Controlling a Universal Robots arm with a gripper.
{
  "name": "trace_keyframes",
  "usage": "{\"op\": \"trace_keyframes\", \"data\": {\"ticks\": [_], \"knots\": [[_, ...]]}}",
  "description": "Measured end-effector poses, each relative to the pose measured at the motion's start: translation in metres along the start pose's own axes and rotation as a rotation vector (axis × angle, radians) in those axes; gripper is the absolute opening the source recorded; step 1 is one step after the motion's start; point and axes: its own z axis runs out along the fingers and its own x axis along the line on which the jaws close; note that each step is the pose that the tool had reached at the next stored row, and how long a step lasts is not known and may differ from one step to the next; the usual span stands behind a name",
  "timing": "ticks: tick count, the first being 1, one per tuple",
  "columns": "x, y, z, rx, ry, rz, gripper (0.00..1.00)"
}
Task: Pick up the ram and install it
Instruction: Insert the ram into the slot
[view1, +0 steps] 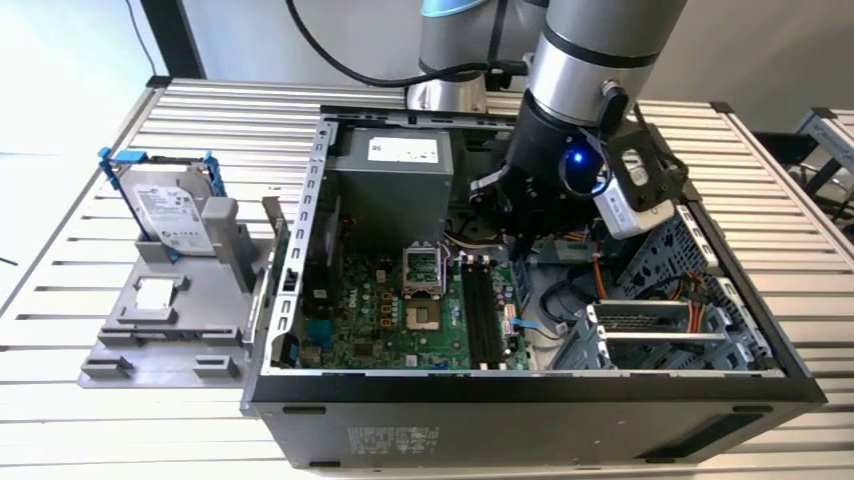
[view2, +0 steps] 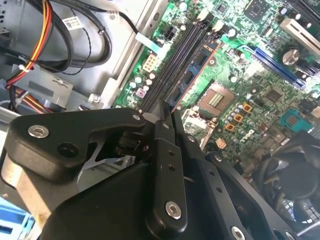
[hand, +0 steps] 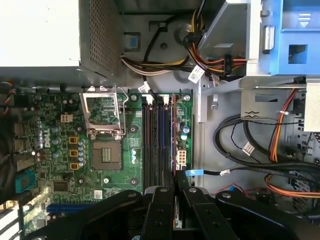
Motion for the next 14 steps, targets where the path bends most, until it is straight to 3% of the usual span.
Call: {"op": "trace_keyframes", "data": {"ticks": [4, 10, 14], "knots": [[-0.0001, 0.0, 0.0073, -0.0001, 0.0, 0.0, 0.0], [-0.0002, -0.0014, 0.0151, 0.0006, 0.0063, 0.0, 0.0], [-0.0003, -0.004, 0.0202, 0.0006, 0.0076, 0.0, 0.0]]}}
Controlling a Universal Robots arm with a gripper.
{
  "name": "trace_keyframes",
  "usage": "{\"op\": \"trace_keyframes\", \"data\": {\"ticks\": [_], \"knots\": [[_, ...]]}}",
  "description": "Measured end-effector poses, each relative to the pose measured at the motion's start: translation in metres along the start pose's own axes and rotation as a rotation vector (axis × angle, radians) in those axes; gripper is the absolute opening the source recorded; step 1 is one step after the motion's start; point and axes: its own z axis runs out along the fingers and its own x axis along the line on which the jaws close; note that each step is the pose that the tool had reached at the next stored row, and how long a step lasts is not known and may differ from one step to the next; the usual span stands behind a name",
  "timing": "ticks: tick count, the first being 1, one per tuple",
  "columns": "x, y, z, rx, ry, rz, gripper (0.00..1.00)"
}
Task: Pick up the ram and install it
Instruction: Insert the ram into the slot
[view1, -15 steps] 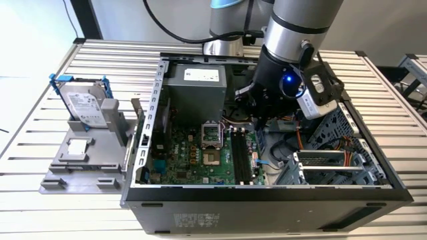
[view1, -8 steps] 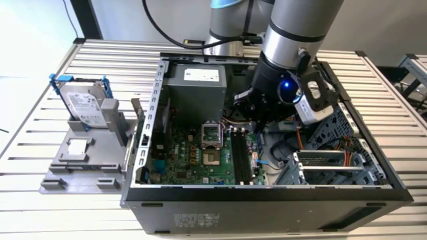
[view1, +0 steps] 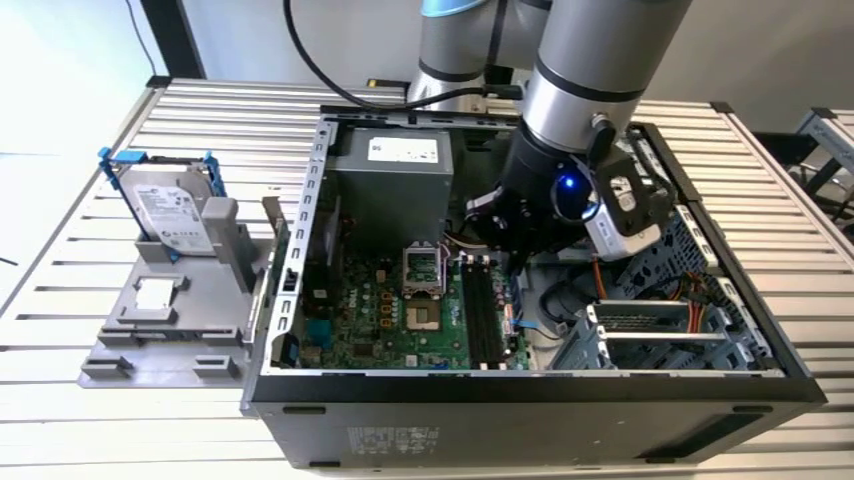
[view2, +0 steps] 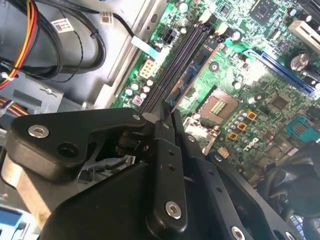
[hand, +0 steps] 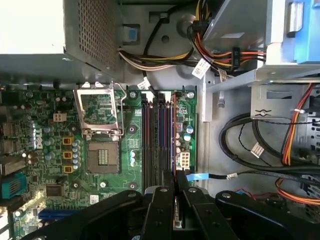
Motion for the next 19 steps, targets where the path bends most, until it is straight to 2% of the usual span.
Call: {"op": "trace_keyframes", "data": {"ticks": [8, 19], "knots": [[-0.0008, -0.0055, 0.0145, 0.0001, 0.0, 0.0, 0.0], [-0.0012, -0.0059, 0.0344, 0.0002, 0.0001, 0.0, 0.0]]}}
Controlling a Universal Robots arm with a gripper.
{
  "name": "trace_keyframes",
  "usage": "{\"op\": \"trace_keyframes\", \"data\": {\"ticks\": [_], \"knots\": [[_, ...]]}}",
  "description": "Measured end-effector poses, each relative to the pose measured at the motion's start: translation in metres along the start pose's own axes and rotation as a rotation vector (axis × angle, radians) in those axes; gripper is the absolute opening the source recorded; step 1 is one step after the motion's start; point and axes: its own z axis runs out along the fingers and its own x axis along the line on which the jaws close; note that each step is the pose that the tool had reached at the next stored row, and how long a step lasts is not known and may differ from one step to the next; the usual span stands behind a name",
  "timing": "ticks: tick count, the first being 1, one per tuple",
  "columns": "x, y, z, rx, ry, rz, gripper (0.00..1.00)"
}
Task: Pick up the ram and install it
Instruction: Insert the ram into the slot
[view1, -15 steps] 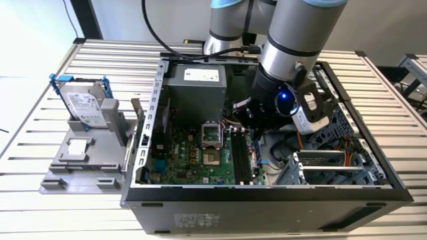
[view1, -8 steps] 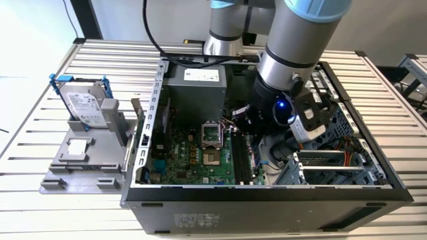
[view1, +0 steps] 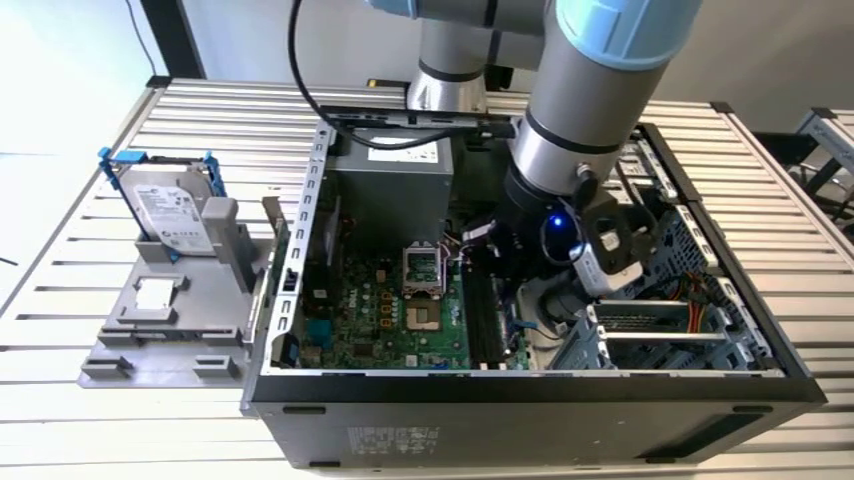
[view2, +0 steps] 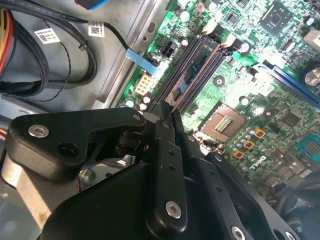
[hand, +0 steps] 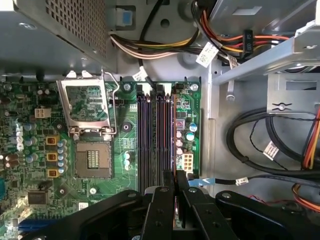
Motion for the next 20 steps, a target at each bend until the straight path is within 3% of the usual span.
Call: {"op": "trace_keyframes", "data": {"ticks": [13, 20], "knots": [[0.0007, -0.0001, 0.0213, 0.0017, -0.0001, 0.001, 0.0], [0.0016, 0.0001, 0.0223, 0.0018, -0.0001, 0.002, 0.0]]}}
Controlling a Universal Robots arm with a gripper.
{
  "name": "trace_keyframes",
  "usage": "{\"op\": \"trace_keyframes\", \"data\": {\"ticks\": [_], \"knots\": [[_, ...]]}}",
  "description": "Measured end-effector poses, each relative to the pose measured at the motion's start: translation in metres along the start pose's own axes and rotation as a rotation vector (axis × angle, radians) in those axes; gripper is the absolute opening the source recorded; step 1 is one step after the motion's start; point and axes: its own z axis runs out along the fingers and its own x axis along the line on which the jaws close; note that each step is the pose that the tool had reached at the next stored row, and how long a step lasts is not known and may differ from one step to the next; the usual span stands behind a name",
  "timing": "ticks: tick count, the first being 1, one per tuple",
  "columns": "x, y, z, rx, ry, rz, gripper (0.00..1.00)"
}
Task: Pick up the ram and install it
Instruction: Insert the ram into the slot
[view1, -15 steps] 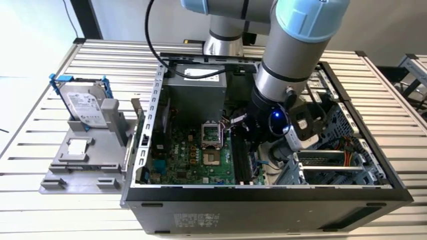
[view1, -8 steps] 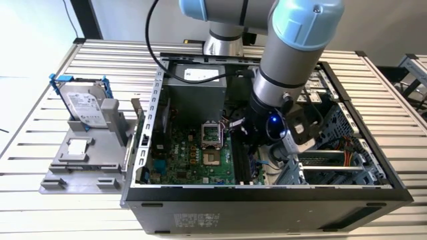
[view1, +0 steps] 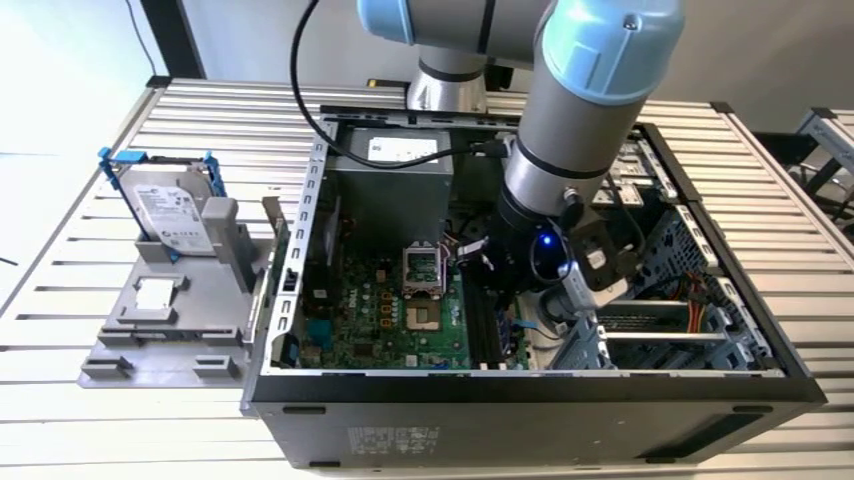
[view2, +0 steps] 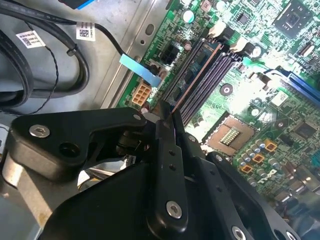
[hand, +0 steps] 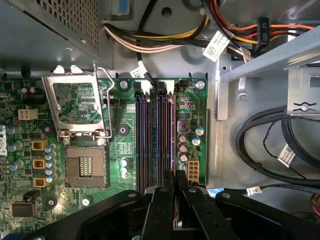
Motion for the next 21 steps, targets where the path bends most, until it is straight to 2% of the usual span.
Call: {"op": "trace_keyframes", "data": {"ticks": [8, 13, 21], "knots": [[0.0007, 0.0, 0.0006, 0.0002, 0.0, 0.012, 0.0], [0.0007, 0.0, 0.0042, 0.0, -0.0001, 0.016, 0.0], [0.0006, 0.0, 0.0039, 0.0012, -0.0002, 0.012, 0.0]]}}
